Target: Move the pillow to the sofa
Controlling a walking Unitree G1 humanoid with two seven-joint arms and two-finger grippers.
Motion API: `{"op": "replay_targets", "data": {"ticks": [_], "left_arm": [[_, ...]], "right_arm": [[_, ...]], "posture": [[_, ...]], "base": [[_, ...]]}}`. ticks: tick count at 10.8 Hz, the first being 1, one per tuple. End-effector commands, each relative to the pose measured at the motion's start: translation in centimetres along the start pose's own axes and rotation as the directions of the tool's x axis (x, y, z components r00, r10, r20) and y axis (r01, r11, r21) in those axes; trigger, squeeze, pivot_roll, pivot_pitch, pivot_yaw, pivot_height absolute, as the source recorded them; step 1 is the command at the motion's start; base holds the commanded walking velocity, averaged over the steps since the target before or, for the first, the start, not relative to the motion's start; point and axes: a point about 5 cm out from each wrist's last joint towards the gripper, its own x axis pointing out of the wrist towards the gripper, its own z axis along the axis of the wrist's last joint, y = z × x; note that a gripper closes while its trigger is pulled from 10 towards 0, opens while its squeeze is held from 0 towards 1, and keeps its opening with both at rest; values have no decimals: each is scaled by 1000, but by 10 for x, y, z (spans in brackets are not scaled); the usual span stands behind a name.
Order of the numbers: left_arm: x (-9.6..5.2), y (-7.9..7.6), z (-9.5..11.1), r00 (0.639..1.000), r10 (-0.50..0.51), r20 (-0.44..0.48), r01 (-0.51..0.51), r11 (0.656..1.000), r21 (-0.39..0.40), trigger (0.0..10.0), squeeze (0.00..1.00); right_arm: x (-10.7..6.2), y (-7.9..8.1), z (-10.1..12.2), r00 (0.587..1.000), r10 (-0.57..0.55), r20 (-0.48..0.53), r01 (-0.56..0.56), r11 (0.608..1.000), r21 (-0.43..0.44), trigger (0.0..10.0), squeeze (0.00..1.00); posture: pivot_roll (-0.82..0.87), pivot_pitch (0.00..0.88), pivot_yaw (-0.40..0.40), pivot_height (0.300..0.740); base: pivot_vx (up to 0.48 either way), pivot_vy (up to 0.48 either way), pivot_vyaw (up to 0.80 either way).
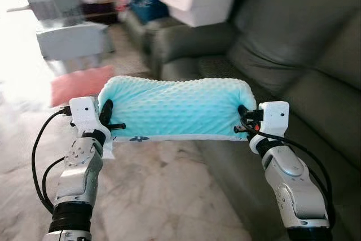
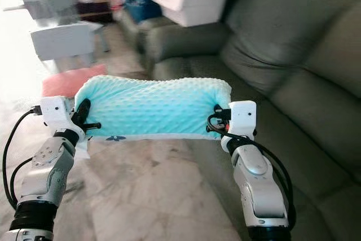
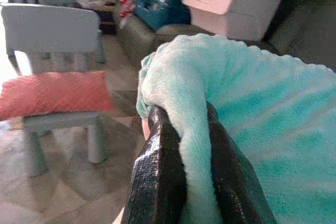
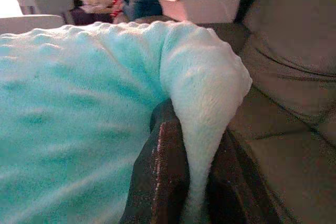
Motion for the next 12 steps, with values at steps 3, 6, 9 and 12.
{"op": "replay_targets", "data": {"ticks": [3,6,9,12], "left_arm": [[-1,3,2,1000,17,13,-17,1000,6,10000,0],[-1,2,1,1000,14,10,-14,1000,3,10000,0],[0,2,1,1000,15,12,-15,1000,4,10000,0],[0,1,2,1000,13,11,-13,1000,6,10000,0]], "right_arm": [[-1,-7,3,1000,-30,5,30,1000,1,10000,0],[-1,-8,3,999,-32,3,32,999,5,10000,0],[-1,-7,3,999,-33,-1,33,999,13,10000,0],[0,-8,2,999,-39,-6,40,999,34,10000,0]], "posture": [[-169,0,2,740],[-169,0,2,740],[-169,0,3,740],[-169,0,7,740]], "base": [[0,0,-800],[0,0,-800],[0,0,-800],[0,0,-792]]}}
